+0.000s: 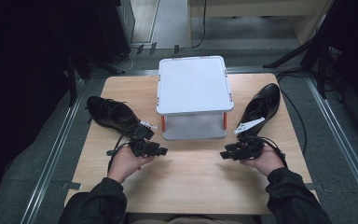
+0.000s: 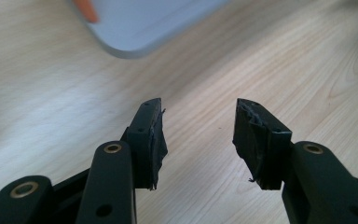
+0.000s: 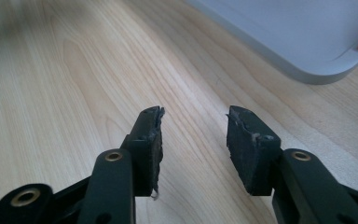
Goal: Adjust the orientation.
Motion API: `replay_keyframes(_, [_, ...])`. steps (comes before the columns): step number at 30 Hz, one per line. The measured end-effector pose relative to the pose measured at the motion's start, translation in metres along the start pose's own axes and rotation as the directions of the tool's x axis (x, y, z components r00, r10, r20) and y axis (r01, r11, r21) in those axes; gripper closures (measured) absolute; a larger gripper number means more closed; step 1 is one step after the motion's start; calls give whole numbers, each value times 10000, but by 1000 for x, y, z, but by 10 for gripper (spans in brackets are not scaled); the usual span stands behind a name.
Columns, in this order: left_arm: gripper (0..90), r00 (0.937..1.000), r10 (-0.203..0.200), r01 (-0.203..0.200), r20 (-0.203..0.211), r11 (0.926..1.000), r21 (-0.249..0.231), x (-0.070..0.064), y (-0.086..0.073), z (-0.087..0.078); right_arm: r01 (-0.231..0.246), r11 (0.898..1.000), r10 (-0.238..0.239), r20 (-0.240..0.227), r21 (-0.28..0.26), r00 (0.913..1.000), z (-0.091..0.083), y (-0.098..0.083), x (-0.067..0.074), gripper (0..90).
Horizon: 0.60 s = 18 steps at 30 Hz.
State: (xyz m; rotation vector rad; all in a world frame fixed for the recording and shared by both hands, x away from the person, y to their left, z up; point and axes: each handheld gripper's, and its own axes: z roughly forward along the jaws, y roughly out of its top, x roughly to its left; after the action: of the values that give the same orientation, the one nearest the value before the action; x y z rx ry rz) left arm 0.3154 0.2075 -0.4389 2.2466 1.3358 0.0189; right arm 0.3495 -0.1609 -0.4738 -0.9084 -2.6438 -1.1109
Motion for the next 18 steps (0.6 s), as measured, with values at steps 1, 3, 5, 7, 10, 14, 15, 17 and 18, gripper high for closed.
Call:
replay_keyframes(1, [532,9999,-121,121,-27,9999,-106,2,2,-5,113,9999,-113,-1,37,9999,1,0,0,551])
replay_keyframes(3, [531,9991,-35,36,-429,10000,14,7,10,-20,134,9999,-134,-1,109,9999,2,0,0,544])
replay_keyframes(5, [524,9986,-17,22,-536,10000,82,8,13,-25,124,9998,-124,-33,175,9999,3,0,0,539])
replay_keyframes(7, [516,9983,-86,97,-574,9998,178,12,21,-38,166,9995,-162,-120,270,9998,5,0,-1,532])
replay_keyframes(10, [538,9956,-274,312,-899,9987,412,21,32,-56,139,9996,-134,-199,257,9997,6,-1,-1,506])
replay_keyframes(14, [536,9935,-433,504,-1050,9966,657,28,39,-66,228,9995,-222,-300,212,9993,6,-1,1,506])
replay_keyframes(15, [533,9915,-463,562,-1219,9952,795,34,45,-72,237,9994,-229,-310,242,9993,6,-1,1,506])
replay_keyframes(17, [529,9903,-515,625,-1288,9946,832,36,47,-75,243,9994,-235,-319,256,9992,6,-1,1,506])
replay_keyframes(18, [529,9894,-514,641,-1360,9938,903,38,51,-78,259,9993,-250,-319,275,9992,6,-1,1,506])
